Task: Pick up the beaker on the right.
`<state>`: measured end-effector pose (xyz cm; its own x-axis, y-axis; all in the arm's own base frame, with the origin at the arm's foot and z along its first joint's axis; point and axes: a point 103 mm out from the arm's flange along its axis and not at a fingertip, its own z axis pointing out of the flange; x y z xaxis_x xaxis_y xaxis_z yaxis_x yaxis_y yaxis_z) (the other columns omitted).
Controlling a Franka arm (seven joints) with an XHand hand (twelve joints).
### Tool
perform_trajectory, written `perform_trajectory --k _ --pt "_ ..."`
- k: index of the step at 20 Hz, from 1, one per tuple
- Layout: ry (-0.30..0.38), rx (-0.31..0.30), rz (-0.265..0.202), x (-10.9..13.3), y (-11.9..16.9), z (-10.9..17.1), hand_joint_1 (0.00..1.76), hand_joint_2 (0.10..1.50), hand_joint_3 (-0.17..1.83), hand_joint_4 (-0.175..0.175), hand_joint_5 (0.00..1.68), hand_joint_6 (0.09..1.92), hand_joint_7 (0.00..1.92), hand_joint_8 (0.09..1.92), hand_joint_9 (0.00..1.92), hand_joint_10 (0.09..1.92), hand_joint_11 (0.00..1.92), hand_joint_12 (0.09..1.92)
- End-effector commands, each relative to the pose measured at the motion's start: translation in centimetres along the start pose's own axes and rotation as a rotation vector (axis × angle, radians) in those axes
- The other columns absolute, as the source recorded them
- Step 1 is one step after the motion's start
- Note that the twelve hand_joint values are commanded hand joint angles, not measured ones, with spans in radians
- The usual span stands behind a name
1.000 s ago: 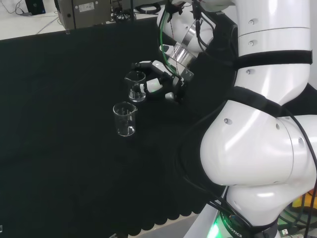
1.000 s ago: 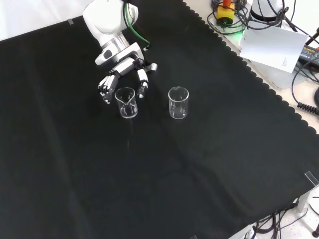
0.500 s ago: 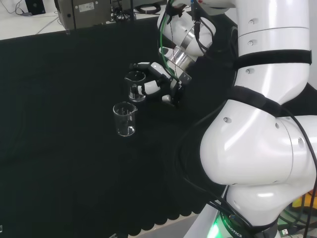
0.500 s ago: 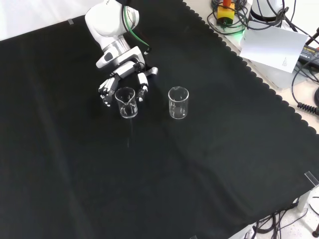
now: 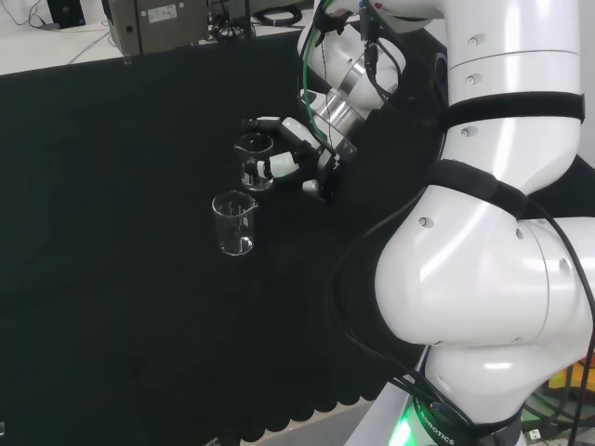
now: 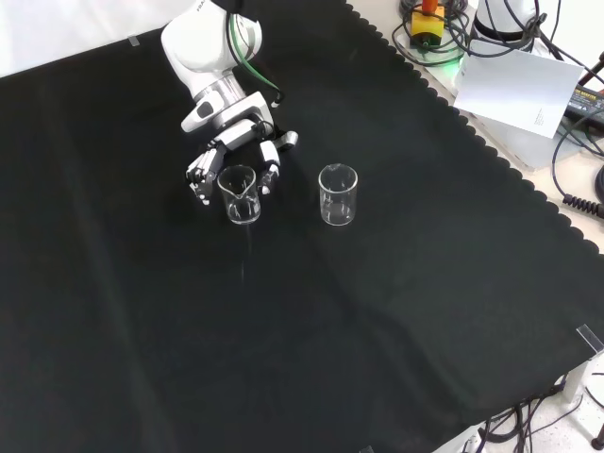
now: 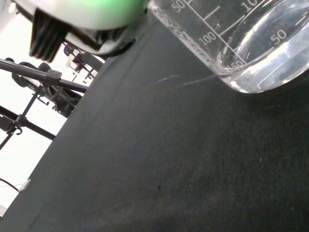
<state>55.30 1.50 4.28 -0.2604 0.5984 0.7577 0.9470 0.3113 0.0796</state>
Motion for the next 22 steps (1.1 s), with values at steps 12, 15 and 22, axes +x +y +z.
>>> perform_trajectory --k 12,15,22 --pt "0.022 0.020 0.007 -0.26 0.32 0.79 0.97 0.49 0.74 -0.066 0.42 0.59 0.48 0.78 0.66 0.59 0.20 1.36" --pt "0.022 0.033 0.012 -0.34 0.46 0.86 0.98 0.49 0.74 -0.065 0.42 0.61 0.49 0.78 0.67 0.59 0.22 1.36" --pt "-0.001 0.039 0.041 0.00 0.92 1.00 1.03 0.54 0.72 -0.014 0.66 0.79 0.67 0.71 0.84 0.55 0.39 1.31"
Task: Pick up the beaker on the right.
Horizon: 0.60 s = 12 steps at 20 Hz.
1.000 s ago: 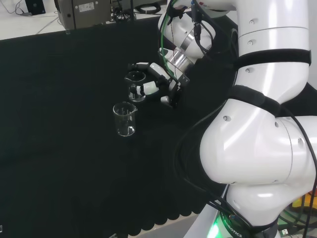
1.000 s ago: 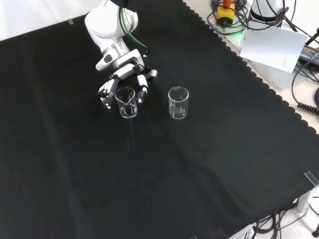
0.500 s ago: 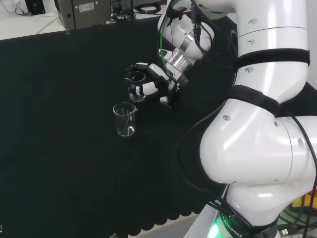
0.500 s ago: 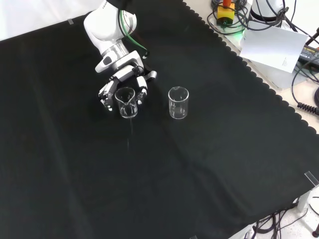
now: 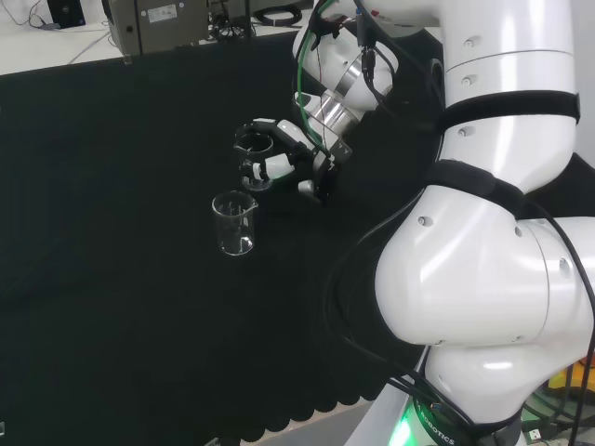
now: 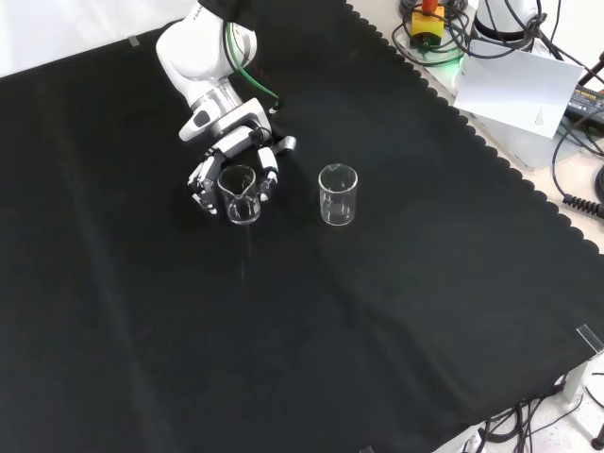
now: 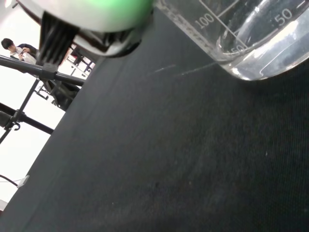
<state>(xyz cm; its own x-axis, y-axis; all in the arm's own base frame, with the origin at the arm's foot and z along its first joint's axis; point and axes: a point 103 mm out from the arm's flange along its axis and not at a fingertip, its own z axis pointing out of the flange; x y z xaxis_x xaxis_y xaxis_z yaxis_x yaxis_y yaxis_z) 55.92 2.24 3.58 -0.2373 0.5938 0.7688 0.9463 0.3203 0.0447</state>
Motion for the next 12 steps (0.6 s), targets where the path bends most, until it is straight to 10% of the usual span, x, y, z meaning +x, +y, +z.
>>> perform_trajectory --k 1,9,12 --pt "-0.032 0.017 0.027 0.4 0.2 0.1 1.06 0.56 0.72 0.001 0.75 0.80 0.74 0.69 0.91 0.52 0.50 1.27" --pt "-0.068 -0.083 0.071 0.4 -0.2 -1.9 1.28 1.00 0.05 -0.166 1.15 0.72 1.17 0.69 1.34 0.32 1.25 0.80" --pt "-0.173 -0.127 -0.006 0.9 -0.6 -3.5 1.30 0.99 0.00 -0.175 1.26 0.52 1.31 0.48 1.49 0.18 1.35 0.70"
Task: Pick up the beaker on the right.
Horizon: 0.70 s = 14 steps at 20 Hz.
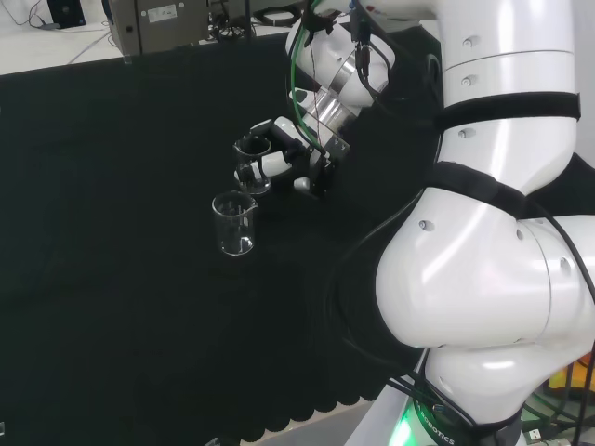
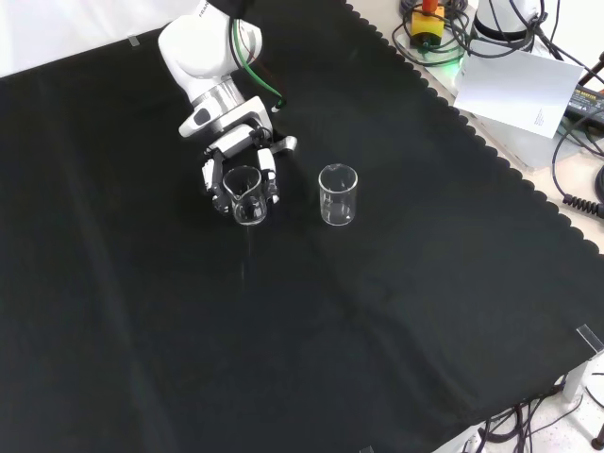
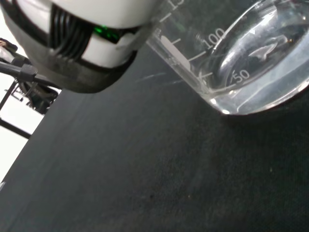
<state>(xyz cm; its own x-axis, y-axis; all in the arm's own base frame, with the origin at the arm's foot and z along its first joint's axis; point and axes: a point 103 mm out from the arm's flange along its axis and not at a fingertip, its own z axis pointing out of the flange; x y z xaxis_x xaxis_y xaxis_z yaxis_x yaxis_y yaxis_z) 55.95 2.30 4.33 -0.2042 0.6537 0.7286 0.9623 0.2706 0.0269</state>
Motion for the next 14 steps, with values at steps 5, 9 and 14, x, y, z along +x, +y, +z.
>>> perform_trajectory --k 5,9,14 --pt "-0.184 -0.061 -0.180 1.7 -0.7 -5.4 1.31 0.96 -0.01 -0.175 1.38 0.28 1.46 0.20 1.66 0.09 1.43 0.62" --pt "-0.229 0.004 -0.220 3.2 -1.1 -7.3 1.32 0.96 -0.03 -0.175 1.42 0.20 1.50 0.13 1.74 0.09 1.45 0.58" --pt "-0.247 0.098 -0.229 4.5 -2.9 -8.5 1.32 0.97 -0.05 -0.175 1.44 0.17 1.52 0.10 1.80 0.09 1.47 0.55"
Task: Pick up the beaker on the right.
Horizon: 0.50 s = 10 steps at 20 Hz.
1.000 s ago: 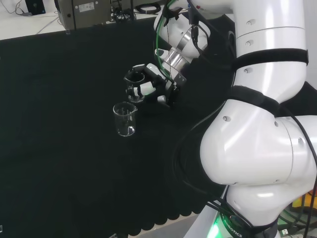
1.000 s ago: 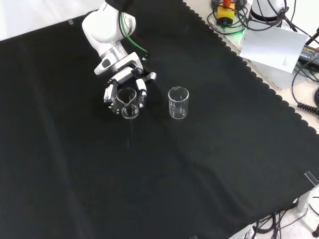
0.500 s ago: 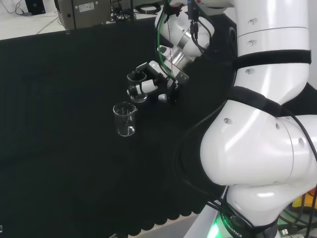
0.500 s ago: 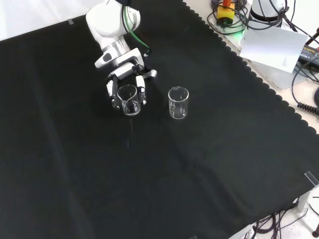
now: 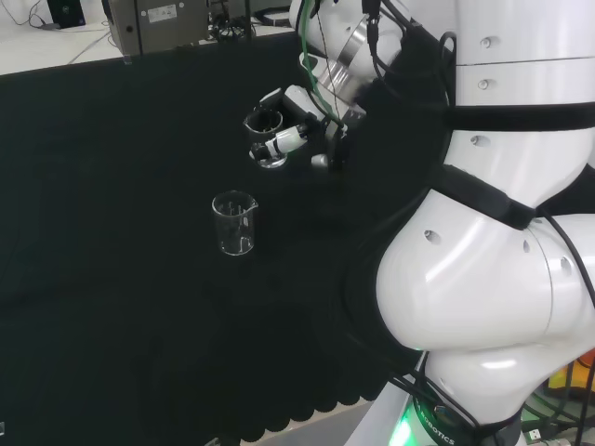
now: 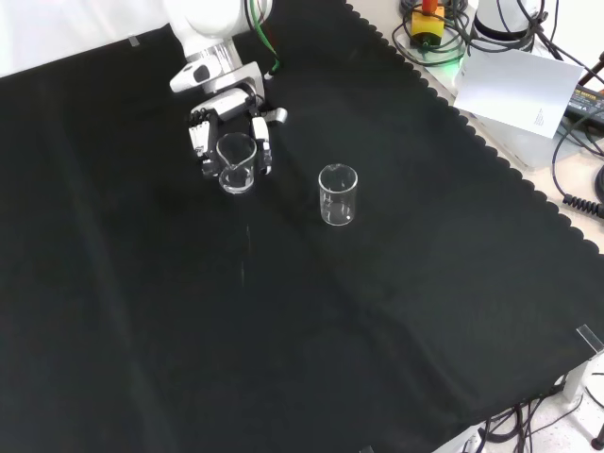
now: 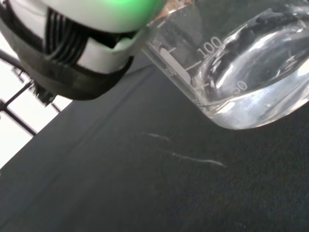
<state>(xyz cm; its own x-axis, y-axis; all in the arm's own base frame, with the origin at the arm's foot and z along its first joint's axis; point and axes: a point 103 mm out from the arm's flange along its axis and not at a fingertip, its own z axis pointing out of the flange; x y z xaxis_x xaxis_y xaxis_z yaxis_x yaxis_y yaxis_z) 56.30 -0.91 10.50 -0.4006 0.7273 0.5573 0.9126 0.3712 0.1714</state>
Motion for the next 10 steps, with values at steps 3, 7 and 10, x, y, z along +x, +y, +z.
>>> perform_trajectory --k 3,7,10 --pt "-0.039 0.154 -0.050 2.8 -3.7 -3.0 1.32 0.97 -0.06 -0.175 1.44 0.17 1.52 0.10 1.81 0.09 1.47 0.55" --pt "-0.032 0.175 -0.021 3.8 -6.1 -3.6 1.23 1.03 -0.16 -0.126 1.46 0.16 1.70 0.20 1.84 0.09 1.52 0.47" --pt "-0.027 0.194 0.007 4.7 -8.0 -3.9 1.21 1.03 -0.17 -0.118 1.46 0.17 1.74 0.22 1.84 0.09 1.52 0.46"
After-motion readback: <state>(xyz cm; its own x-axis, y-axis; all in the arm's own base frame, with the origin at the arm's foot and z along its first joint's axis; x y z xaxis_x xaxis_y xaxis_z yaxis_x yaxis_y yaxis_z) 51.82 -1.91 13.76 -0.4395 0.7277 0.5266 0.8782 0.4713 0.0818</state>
